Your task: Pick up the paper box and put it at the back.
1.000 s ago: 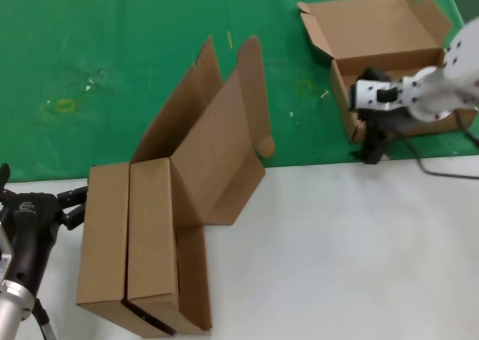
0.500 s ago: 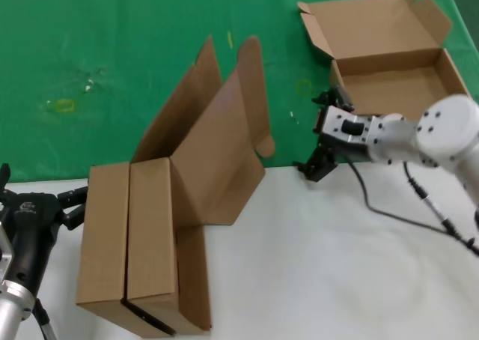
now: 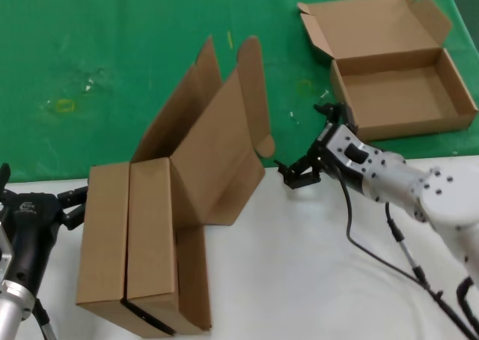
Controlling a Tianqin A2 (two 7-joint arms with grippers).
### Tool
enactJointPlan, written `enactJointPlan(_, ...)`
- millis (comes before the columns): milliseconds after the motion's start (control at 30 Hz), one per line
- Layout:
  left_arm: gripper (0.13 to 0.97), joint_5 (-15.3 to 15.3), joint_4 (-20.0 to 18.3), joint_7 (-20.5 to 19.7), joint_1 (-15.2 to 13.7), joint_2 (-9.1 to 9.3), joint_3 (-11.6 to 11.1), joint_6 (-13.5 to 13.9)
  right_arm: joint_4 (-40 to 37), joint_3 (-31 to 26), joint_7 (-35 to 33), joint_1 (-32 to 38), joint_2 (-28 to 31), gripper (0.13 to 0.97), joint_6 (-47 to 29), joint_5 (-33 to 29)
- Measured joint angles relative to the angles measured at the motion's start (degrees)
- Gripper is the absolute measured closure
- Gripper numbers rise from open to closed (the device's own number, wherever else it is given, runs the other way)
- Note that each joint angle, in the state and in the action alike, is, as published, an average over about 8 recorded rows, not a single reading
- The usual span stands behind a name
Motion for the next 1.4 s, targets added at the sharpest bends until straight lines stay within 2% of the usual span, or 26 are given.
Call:
enactJointPlan(967,0.132,0.0,0.0,0.0,0.0,0.00,0.0,0.0,35.1,16.8,7.6,-34.4,1.6,0.129,19.7,17.8)
enactJointPlan(1133,0.132,0.0,0.0,0.0,0.0,0.00,0.0,0.0,37.9,18.2,8.2,-37.1,1.8,0.129,21.3,19.3)
enactJointPlan(1400,0.132,0.0,0.0,0.0,0.0,0.00,0.0,0.0,38.2,18.3,8.3,-37.4,1.8,0.129,21.5,19.4)
